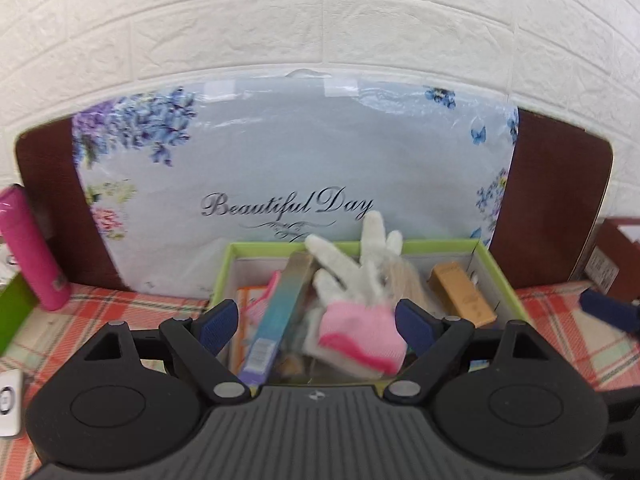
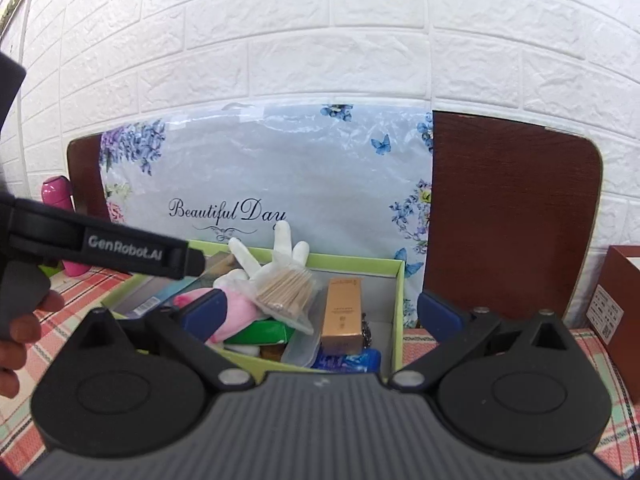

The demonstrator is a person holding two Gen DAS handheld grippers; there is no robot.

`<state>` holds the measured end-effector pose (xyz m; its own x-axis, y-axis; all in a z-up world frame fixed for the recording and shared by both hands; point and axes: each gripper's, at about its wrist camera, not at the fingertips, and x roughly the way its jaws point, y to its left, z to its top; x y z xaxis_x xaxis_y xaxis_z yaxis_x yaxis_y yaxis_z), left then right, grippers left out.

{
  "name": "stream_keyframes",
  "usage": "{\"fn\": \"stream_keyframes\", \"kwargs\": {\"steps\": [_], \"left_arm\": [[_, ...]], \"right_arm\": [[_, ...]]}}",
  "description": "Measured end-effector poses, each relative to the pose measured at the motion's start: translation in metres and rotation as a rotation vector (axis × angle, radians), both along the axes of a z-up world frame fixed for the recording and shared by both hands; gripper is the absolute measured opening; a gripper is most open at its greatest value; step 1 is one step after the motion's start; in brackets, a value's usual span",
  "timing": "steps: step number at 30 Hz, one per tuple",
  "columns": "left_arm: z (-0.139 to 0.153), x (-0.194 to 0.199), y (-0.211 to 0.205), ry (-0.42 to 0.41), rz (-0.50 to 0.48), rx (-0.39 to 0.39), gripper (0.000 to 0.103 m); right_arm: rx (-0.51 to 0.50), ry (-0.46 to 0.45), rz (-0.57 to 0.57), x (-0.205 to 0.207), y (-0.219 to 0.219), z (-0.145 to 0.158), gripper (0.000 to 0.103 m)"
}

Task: Organize objects

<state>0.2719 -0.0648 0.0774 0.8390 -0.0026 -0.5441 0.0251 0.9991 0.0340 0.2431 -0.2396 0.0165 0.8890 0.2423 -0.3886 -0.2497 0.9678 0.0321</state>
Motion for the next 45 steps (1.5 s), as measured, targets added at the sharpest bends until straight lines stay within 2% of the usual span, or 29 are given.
{"fn": "stream_keyframes", "kwargs": {"steps": [2,7,17,21,30,35,45], "left_arm": [[0.000,-0.013,0.003,0.003,0.011,0.010,0.089],[-0.001,-0.040,0.011,0.020,0.013,-0.027,0.089],[-0.013,-0.097,0.025,0.016,0.029,-0.046,0.089],[-0.023,-0.118,0.028,0.018,0.034,-0.017,0.089],[-0.040,-0.157,0.041,0.032,0.042,-0.003,0.089],[-0.046,-0.170,0.049,0.042,0.040,-0.010,0.089],[-0.050,-0.177,0.049,0.059,0.032,-0.035,0.090]], "right_arm": [[0.026,0.014,-0.002,-0.011,-0.002,0.002,0.103],[0.070,0.031,-0.040,-0.038,-0.006,0.003,0.103],[0.045,0.055,-0.086,-0.092,-0.007,-0.004,0.103],[0.032,0.079,-0.090,-0.110,-0.003,-0.010,0.103],[-0.005,0.113,-0.114,-0.142,0.010,-0.026,0.103],[-0.020,0.128,-0.131,-0.152,0.016,-0.034,0.103],[-0.020,0.127,-0.153,-0.161,0.015,-0.032,0.103]]}}
